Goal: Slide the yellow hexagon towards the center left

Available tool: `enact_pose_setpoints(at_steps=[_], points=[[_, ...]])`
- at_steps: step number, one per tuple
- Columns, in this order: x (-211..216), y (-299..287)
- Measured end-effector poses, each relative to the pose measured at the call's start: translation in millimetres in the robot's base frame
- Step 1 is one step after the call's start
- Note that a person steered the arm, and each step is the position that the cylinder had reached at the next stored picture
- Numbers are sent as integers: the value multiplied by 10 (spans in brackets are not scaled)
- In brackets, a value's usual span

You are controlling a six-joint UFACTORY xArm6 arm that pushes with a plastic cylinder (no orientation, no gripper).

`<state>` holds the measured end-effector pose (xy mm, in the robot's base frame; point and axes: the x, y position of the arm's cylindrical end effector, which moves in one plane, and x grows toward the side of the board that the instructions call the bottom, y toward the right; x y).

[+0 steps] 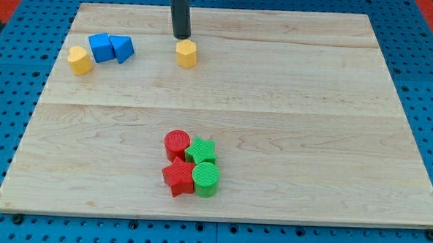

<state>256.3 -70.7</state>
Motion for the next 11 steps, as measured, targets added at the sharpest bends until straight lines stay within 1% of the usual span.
enact_pose_setpoints(at_steps=[1,2,3,4,5,6,7,8,9,10,11], points=[[57,293],[489,301],[918,124],[833,7],[542,32],[730,-256],[1203,-555],[1347,-730],[1240,-378],[1208,174],[1436,292]])
